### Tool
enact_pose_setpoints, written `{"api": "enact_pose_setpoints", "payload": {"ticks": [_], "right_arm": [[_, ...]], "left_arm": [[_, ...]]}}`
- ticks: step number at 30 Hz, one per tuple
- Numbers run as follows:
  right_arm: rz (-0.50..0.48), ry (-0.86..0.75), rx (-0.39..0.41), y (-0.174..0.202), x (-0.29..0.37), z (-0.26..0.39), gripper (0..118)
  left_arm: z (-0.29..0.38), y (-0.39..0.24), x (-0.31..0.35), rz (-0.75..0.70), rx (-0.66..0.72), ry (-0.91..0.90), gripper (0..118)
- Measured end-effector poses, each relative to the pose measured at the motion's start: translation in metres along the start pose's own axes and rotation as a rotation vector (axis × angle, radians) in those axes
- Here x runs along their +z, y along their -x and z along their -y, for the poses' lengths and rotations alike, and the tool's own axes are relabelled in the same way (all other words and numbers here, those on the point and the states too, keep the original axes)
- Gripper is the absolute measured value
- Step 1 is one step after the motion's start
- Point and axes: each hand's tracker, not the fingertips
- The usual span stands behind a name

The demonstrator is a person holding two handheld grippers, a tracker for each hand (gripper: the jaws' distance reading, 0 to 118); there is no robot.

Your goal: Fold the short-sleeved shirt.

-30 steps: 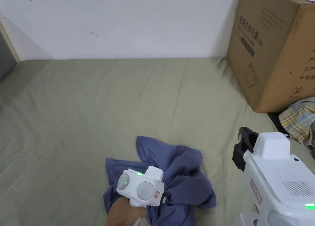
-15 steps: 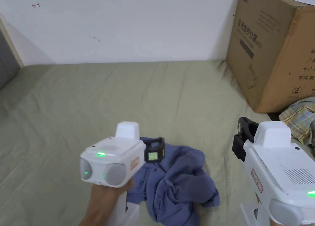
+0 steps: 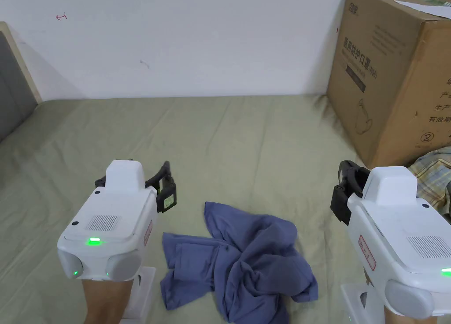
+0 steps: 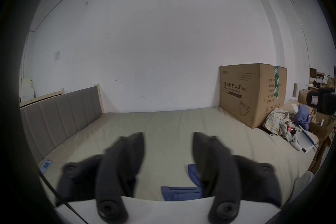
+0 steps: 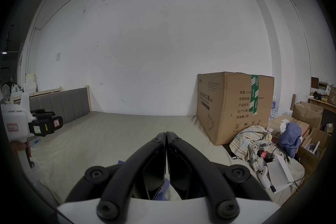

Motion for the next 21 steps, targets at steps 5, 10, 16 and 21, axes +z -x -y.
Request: {"api": "enact_pose_setpoints", "payload": {"ticks": [5,10,16,21], "right_arm": [[-0.011,-0.001,0.016,0.005,0.0,-0.002,0],[-0.011,0.002,0.017,0.004,-0.002,-0.001,0],[-0.007,0.018,0.008,0.003,-0.003,0.004,0],[-0.008,0.042,0.007,0.002,-0.007,0.011,0]], "left_arm": [[0.004,0.005,0.002,0.012,0.022,0.007,0],[0.007,0.008,-0.008,0.055,0.031,0.064,0],[0.048,0.009,-0.028,0.129,0.066,0.333,0],[0.106,0.008,-0.04,0.139,0.12,0.527,0]]}}
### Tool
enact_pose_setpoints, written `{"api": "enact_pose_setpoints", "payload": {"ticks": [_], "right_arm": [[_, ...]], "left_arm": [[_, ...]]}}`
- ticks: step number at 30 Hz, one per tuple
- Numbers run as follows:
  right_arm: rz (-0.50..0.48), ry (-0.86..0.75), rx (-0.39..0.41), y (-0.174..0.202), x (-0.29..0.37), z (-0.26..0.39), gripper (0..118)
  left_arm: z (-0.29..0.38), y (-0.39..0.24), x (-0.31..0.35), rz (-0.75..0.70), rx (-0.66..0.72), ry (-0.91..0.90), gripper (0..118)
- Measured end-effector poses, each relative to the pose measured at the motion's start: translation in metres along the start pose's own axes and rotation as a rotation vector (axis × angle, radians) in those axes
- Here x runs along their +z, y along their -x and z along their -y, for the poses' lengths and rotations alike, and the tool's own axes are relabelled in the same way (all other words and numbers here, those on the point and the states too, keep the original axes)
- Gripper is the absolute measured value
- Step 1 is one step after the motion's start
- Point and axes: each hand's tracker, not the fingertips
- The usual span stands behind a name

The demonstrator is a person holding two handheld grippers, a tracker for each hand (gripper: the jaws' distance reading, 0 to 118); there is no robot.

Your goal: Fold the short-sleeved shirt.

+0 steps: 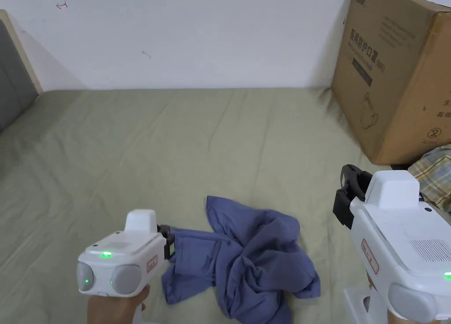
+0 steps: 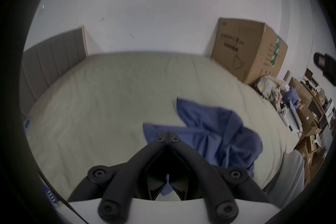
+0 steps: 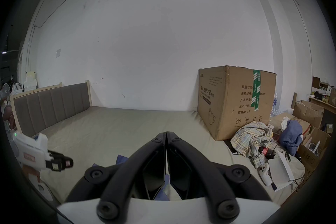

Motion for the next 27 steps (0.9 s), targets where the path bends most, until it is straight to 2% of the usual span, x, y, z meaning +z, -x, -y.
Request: {"api": "enact_pose_setpoints", "payload": {"ticks": [3,4,5,7,8,12,16,17,18,19,21,24,27], "right_arm": [[-0.003,0.01,0.005,0.0,-0.002,0.003,0],[-0.004,0.013,0.006,-0.001,-0.004,0.005,0],[-0.003,0.018,0.006,-0.001,-0.006,0.006,0],[-0.002,0.028,0.001,-0.003,-0.009,0.009,0],[-0.002,0.034,-0.003,-0.004,-0.011,0.01,0],[0.0,0.056,-0.005,-0.006,-0.017,0.015,0],[0.003,0.077,-0.004,-0.009,-0.025,0.02,0],[0.005,0.084,-0.005,-0.01,-0.028,0.021,0],[0.007,0.09,-0.005,-0.011,-0.03,0.022,0],[0.007,0.097,-0.005,-0.012,-0.032,0.024,0],[0.008,0.111,-0.007,-0.014,-0.037,0.027,0],[0.004,0.154,-0.025,-0.021,-0.051,0.034,0],[-0.023,0.283,-0.065,-0.03,-0.083,0.046,2]], "left_arm": [[0.02,-0.001,-0.014,-0.005,-0.018,0.068,1],[0.025,0.0,-0.02,-0.003,-0.014,0.09,7],[0.029,0.001,-0.028,0.004,-0.007,0.14,18],[0.036,0.0,-0.036,-0.023,0.026,0.212,64],[0.04,0.0,-0.043,-0.022,0.042,0.244,78],[0.048,-0.005,-0.058,-0.042,0.083,0.337,93],[0.054,-0.011,-0.076,-0.071,0.055,0.376,90],[0.054,-0.014,-0.08,-0.077,0.043,0.385,83],[0.059,-0.01,-0.089,-0.076,0.03,0.393,63],[0.06,-0.012,-0.093,-0.067,0.015,0.394,48],[0.06,-0.016,-0.096,-0.083,-0.018,0.391,39],[0.057,-0.014,-0.091,-0.061,-0.033,0.353,2],[0.057,-0.013,-0.08,-0.027,-0.015,0.315,1]]}}
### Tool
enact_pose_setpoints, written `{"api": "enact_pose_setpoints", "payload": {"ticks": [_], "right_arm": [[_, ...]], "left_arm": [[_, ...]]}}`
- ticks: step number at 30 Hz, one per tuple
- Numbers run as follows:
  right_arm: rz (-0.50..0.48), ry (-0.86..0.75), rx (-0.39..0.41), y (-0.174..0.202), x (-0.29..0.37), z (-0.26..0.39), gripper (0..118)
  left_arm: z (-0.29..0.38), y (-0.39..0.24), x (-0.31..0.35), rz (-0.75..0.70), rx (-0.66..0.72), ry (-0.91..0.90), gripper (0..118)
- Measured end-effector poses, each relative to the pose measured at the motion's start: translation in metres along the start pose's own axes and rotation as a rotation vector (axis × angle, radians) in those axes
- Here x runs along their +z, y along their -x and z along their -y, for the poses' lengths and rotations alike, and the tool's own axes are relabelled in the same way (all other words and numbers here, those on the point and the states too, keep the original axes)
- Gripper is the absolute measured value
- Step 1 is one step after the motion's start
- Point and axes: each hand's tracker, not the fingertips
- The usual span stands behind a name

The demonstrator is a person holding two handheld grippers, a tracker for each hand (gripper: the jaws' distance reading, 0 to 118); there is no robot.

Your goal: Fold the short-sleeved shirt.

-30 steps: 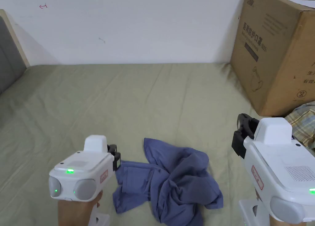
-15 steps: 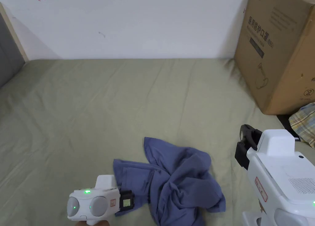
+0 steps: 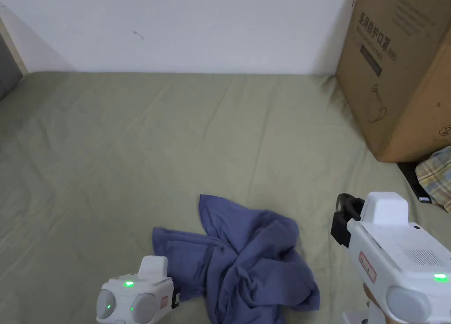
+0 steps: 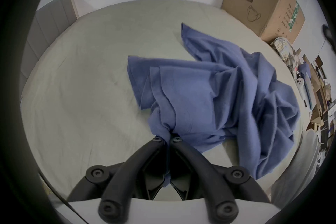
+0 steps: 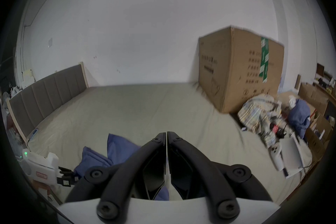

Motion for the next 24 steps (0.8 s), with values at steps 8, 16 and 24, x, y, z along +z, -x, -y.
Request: {"api": "enact_pose_setpoints", "payload": {"ticks": [8,16,24], "right_arm": [[-0.075,0.335,-0.091,-0.024,-0.136,0.017,92],[-0.055,0.63,-0.007,-0.017,-0.249,0.057,91],[-0.089,0.627,0.012,-0.004,-0.245,0.068,7]], "left_arm": [[-0.01,0.01,0.044,0.082,0.043,-0.116,1],[-0.01,0.017,0.038,0.142,0.061,-0.124,1],[-0.009,0.024,0.04,0.151,0.079,-0.122,1]]}}
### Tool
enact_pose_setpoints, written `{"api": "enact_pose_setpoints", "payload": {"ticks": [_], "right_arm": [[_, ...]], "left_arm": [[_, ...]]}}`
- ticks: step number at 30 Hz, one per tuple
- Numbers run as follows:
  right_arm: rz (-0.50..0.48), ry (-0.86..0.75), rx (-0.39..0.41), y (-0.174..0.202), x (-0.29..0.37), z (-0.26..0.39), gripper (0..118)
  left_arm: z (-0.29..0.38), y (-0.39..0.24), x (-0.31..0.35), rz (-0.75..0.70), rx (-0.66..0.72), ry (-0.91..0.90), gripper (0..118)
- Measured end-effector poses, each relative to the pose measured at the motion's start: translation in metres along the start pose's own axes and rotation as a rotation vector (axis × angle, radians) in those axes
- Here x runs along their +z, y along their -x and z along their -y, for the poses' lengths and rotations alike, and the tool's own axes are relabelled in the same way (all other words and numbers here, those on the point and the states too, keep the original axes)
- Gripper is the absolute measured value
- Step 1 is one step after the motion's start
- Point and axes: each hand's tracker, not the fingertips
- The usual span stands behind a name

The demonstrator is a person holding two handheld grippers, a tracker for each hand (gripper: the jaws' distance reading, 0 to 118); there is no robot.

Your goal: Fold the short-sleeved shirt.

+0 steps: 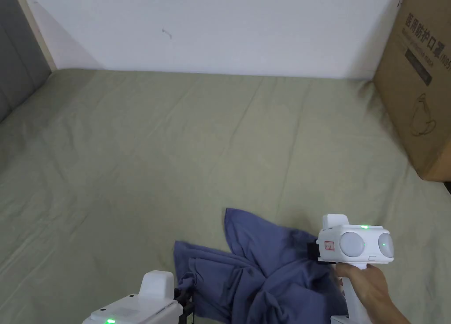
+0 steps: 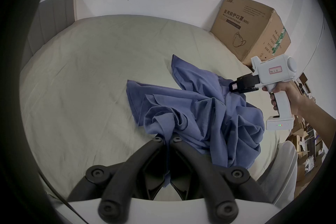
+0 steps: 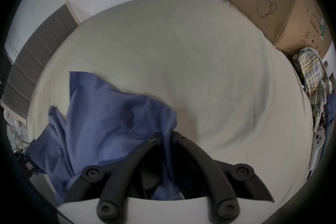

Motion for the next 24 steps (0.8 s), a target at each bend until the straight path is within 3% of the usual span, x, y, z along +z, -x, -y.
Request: {"api": "enact_pose_setpoints", "payload": {"ticks": [5,11,13,24], "right_arm": [[0.032,-0.134,0.071,0.007,0.05,0.006,6],[-0.031,-0.342,0.016,-0.013,0.148,0.008,5],[-0.038,-0.407,0.035,-0.022,0.181,0.004,5],[0.093,-0.648,-0.006,-0.042,0.318,-0.06,5]], "left_arm": [[-0.003,-0.001,0.014,0.019,0.047,-0.041,1],[-0.027,0.004,0.044,0.056,0.131,-0.151,1],[-0.042,0.009,0.054,0.052,0.142,-0.178,1],[-0.205,0.041,0.111,-0.041,0.129,-0.447,1]]}}
